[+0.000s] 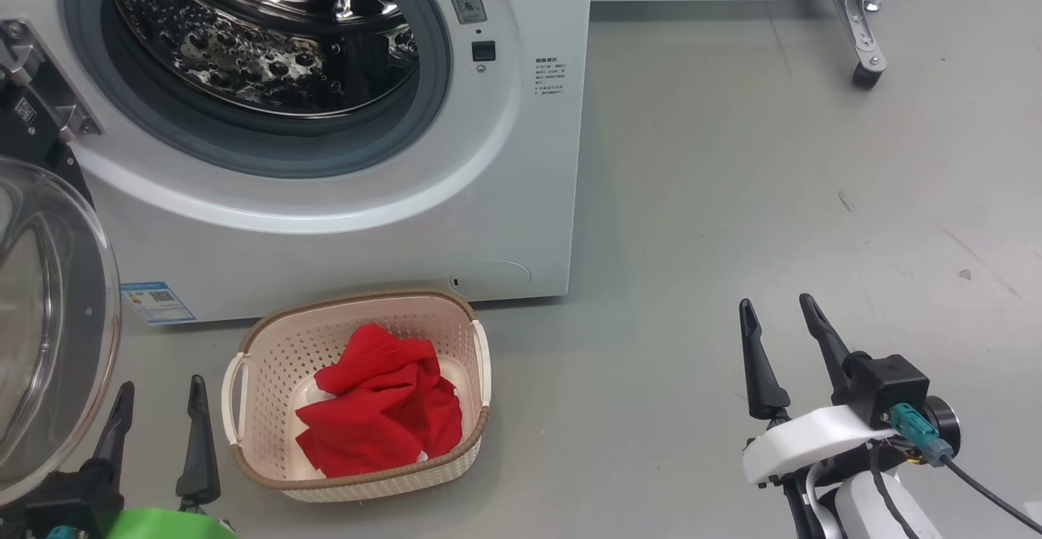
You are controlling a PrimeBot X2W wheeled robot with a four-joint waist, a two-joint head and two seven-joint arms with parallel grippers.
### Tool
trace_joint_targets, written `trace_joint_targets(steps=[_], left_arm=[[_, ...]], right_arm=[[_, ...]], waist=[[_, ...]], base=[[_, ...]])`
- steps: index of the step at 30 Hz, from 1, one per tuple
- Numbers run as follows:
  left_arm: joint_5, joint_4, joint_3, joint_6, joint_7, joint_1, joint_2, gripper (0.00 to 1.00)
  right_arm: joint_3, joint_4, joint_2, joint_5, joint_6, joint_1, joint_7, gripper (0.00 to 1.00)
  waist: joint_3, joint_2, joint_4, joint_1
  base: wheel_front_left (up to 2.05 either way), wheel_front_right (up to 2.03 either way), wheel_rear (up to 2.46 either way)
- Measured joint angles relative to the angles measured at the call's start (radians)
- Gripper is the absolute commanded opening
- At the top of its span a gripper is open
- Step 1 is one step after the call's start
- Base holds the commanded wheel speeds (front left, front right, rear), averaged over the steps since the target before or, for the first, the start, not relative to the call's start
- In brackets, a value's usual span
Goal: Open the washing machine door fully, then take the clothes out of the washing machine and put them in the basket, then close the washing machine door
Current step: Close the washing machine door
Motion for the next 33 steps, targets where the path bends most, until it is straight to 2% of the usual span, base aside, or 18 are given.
trace_joint_targets(steps=[19, 27, 33], left_arm=[[0.0, 0.008, -0.014, -0.017, 0.0, 0.0, -0.008, 1.0], [0.0, 0.043, -0.014, -0.02, 0.0, -0.001, -0.009, 1.0], [-0.004, 0.063, 0.006, -0.015, 0.0, -0.002, -0.013, 1.0]], right_arm=[[-0.011, -0.002, 0.001, 0.0, 0.0, 0.007, 0.0, 1.0], [-0.003, -0.002, 0.001, 0.0, 0.005, 0.011, 0.0, 1.0], [0.017, 0.006, 0.001, -0.009, 0.017, 0.011, 0.0, 1.0]], waist=[[0.008, 0.0, 0.034, 0.0], [0.016, 0.0, 0.088, 0.0], [0.021, 0.0, 0.163, 0.0]], base=[[-0.04, 0.04, 0.0], [0.0, 0.0, 0.0], [0.0, 0.0, 0.0]])
